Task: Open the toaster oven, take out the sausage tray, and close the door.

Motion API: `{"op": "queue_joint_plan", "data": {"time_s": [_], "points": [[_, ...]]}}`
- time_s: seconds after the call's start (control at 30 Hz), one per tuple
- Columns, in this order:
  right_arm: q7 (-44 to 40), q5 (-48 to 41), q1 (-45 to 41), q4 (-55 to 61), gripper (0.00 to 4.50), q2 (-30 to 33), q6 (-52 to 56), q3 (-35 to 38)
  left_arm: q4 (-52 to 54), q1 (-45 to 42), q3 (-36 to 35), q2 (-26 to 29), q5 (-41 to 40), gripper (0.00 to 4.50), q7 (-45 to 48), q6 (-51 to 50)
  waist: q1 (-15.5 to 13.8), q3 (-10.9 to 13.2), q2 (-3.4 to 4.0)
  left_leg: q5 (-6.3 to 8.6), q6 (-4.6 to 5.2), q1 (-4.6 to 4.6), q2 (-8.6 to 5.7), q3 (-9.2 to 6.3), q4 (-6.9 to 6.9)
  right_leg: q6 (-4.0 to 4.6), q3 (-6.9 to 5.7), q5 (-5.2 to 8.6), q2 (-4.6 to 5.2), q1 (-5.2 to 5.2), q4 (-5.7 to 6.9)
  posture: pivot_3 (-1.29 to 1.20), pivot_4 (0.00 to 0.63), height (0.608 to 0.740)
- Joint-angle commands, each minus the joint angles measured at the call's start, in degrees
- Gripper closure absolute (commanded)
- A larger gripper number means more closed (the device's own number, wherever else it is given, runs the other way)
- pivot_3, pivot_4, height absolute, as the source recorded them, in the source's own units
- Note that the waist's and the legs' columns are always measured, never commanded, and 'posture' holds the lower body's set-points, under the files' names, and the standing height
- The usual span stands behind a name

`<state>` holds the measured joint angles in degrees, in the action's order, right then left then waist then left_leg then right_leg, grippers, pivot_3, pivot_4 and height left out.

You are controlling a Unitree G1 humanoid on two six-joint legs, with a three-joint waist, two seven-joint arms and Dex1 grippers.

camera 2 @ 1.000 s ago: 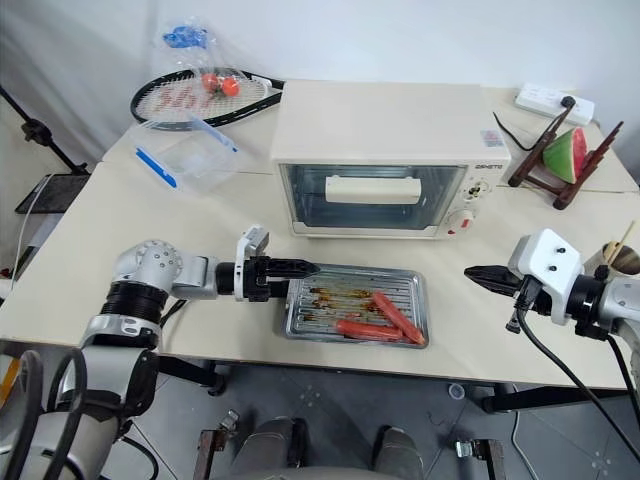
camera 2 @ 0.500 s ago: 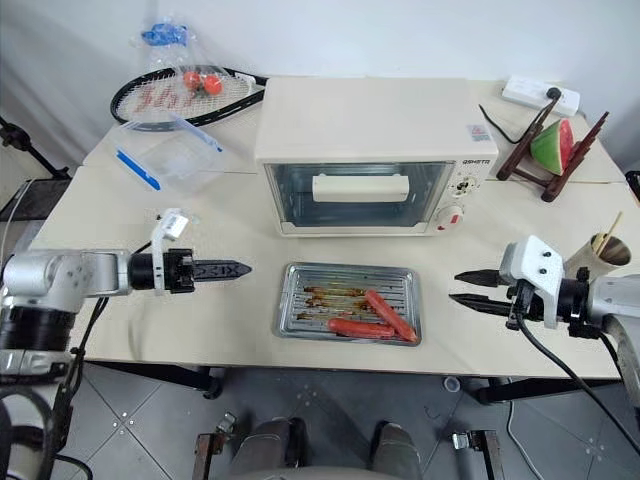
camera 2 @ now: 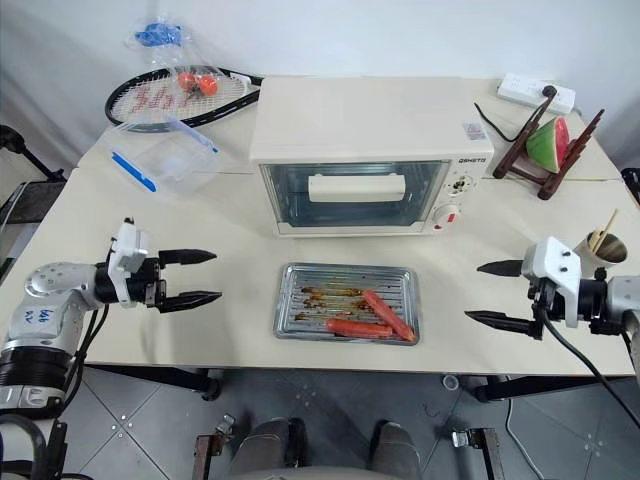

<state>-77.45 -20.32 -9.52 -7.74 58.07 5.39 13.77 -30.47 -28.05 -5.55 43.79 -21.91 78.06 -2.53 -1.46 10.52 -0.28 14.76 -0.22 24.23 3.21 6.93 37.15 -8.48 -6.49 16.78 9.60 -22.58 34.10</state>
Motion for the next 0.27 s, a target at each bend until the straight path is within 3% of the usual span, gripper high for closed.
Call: {"op": "queue_joint_plan", "data": {"time_s": [0.03,0.27], "points": [[0.28,2.05,0.69,-1.95,0.04,0.45,-5.82,0.89,-4.27,-4.23,-0.87,0.36,0.79,0.00,1.92,3.11,-0.07,0.00,-0.01,0.00,0.00,0.01,0.00,0.00,0.04,0.00,0.00,0.00,0.00,0.00,0.02,0.00,0.150,0.740],[8.11,5.94,0.67,-3.22,0.04,-1.40,-4.07,-0.62,-9.95,-8.59,-0.78,-0.20,3.20,0.00,0.48,5.65,0.21,-0.02,-0.02,0.03,0.00,-0.05,0.05,0.09,0.06,0.00,-0.04,0.00,0.00,-0.04,0.14,0.00,0.150,0.740]]}}
